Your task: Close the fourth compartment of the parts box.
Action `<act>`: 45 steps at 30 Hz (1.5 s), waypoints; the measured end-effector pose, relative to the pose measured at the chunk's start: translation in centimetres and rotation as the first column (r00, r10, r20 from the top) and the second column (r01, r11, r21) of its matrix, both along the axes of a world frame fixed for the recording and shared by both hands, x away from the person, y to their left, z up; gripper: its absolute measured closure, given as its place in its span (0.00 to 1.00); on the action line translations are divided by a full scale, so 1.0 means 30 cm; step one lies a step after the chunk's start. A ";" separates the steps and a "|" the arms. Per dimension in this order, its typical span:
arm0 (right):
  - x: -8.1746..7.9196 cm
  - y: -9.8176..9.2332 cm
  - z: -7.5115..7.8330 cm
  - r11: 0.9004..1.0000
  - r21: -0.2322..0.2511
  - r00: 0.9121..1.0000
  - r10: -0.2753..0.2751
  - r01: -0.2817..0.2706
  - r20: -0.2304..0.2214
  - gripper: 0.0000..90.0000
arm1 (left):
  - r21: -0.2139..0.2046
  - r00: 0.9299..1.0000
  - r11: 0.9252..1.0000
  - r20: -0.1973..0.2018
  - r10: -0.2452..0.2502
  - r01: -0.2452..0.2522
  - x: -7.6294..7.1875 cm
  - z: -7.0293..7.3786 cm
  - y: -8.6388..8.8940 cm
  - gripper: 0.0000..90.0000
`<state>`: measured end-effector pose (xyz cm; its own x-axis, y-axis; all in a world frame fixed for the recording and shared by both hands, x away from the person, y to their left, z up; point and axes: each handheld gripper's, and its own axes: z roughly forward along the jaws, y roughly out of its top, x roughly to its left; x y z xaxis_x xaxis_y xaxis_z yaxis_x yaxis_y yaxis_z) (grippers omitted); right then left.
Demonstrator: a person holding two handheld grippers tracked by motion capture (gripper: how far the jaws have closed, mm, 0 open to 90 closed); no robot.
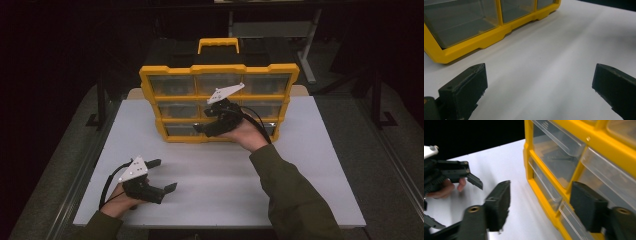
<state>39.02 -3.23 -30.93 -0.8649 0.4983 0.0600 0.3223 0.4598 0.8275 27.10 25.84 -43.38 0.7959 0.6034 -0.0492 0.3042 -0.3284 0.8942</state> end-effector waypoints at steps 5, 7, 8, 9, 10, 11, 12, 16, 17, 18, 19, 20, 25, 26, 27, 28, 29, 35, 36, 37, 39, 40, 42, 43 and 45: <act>-0.011 -0.027 -0.023 1.000 0.012 1.000 -0.026 0.026 0.015 0.25 | -0.001 1.000 1.000 0.001 0.001 -0.001 0.000 0.000 0.001 0.00; -0.016 -0.036 -0.033 0.999 0.020 0.999 -0.037 0.037 0.010 0.21 | 0.004 1.000 1.000 0.001 0.000 0.000 0.001 -0.001 0.001 0.00; -0.018 -0.039 -0.038 0.999 0.020 0.999 -0.042 0.042 0.006 0.19 | 0.004 1.000 1.000 -0.002 0.002 -0.002 0.000 -0.001 0.001 0.00; -0.020 -0.043 -0.047 0.999 0.022 0.999 -0.042 0.042 0.007 0.17 | 0.003 1.000 1.000 -0.002 0.002 -0.002 0.000 -0.001 0.000 0.00; -0.023 -0.045 -0.050 0.999 0.015 0.999 -0.046 0.046 0.007 0.16 | 0.003 1.000 1.000 -0.002 0.002 -0.002 0.000 -0.001 0.000 0.00; -0.027 -0.047 -0.056 0.999 0.014 0.999 -0.048 0.048 0.000 0.15 | 0.005 1.000 1.000 -0.003 0.003 -0.003 0.000 -0.001 0.000 0.00; -0.028 -0.052 -0.062 0.999 0.008 0.999 -0.051 0.050 0.010 0.15 | 0.007 1.000 1.000 -0.001 0.002 -0.002 0.001 -0.001 0.001 0.00; -0.037 -0.075 -0.080 0.998 0.014 0.998 -0.056 0.056 0.004 0.12 | 0.012 1.000 1.000 0.001 0.002 -0.002 0.001 0.000 0.003 0.00; -0.042 -0.082 -0.082 0.998 0.018 0.998 -0.056 0.056 -0.006 0.11 | 0.015 1.000 1.000 0.002 -0.001 0.001 0.002 0.000 0.003 0.00; -0.045 -0.088 -0.087 0.998 0.023 0.998 -0.056 0.056 -0.004 0.09 | 0.015 1.000 1.000 0.000 0.001 -0.001 0.002 0.000 0.003 0.00; -0.050 -0.093 -0.091 0.998 0.029 0.998 -0.056 0.057 -0.004 0.07 | 0.015 1.000 1.000 -0.001 0.000 0.000 0.002 0.000 0.004 0.00; -0.054 -0.098 -0.096 0.998 0.029 0.998 -0.062 0.062 0.003 0.07 | 0.014 1.000 1.000 0.000 0.001 -0.001 0.002 0.000 0.003 0.00; -0.074 -0.125 -0.126 0.997 0.024 0.997 -0.075 0.075 0.001 0.02 | 0.018 1.000 1.000 0.001 0.001 -0.001 0.002 0.000 0.004 0.00; -0.077 -0.130 -0.130 0.997 0.023 0.997 -0.076 0.076 -0.004 0.02 | 0.019 1.000 1.000 0.002 0.000 0.000 0.003 0.000 0.004 0.00; -0.084 -0.138 -0.138 0.996 0.027 0.997 -0.082 0.083 -0.009 0.01 | 0.019 1.000 1.000 0.002 0.000 0.000 0.003 0.000 0.004 0.00; -0.087 -0.142 -0.142 0.996 0.028 0.996 -0.085 0.085 -0.006 0.01 | 0.017 1.000 1.000 0.001 0.000 0.000 0.002 0.000 0.003 0.00; -0.091 -0.149 -0.147 0.996 0.027 0.996 -0.085 0.085 0.004 0.01 | 0.016 1.000 1.000 0.001 0.000 0.000 0.002 0.000 0.003 0.00; -0.117 -0.187 -0.172 0.994 0.036 0.995 -0.101 0.101 0.012 0.01 | 0.019 1.000 1.000 -0.001 0.002 -0.002 0.001 0.000 0.003 0.00; -0.121 -0.192 -0.177 0.994 0.038 0.994 -0.107 0.106 0.014 0.01 | 0.018 1.000 1.000 -0.002 0.001 -0.001 0.001 -0.001 0.003 0.00; -0.125 -0.198 -0.182 0.994 0.037 0.994 -0.108 0.107 0.019 0.01 | 0.024 1.000 1.000 0.001 -0.003 0.003 0.001 -0.001 0.003 0.00; -0.135 -0.211 -0.194 0.993 0.041 0.993 -0.114 0.113 0.021 0.01 | 0.020 1.000 1.000 0.003 -0.003 0.003 0.002 -0.003 0.001 0.00; -0.139 -0.216 -0.198 0.993 0.041 0.993 -0.115 0.114 0.022 0.01 | 0.021 1.000 1.000 0.002 -0.002 0.002 0.001 -0.002 0.001 0.00; -0.146 -0.231 -0.208 0.992 0.041 0.993 -0.117 0.117 0.021 0.01 | 0.020 1.000 1.000 0.002 -0.002 0.002 0.002 -0.002 0.002 0.00; -0.150 -0.237 -0.214 0.991 0.050 0.992 -0.123 0.122 0.020 0.01 | 0.021 1.000 1.000 0.005 -0.002 0.002 0.002 -0.003 0.002 0.00; -0.156 -0.248 -0.224 0.991 0.040 0.992 -0.127 0.126 0.017 0.01 | 0.026 1.000 1.000 0.002 -0.004 0.004 0.002 -0.001 0.003 0.00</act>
<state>34.35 -10.68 -37.65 -0.7962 0.6015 0.0653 0.3596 0.3837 0.8506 27.15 25.94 -43.41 0.7983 0.6015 -0.0320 0.3010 -0.3524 0.8861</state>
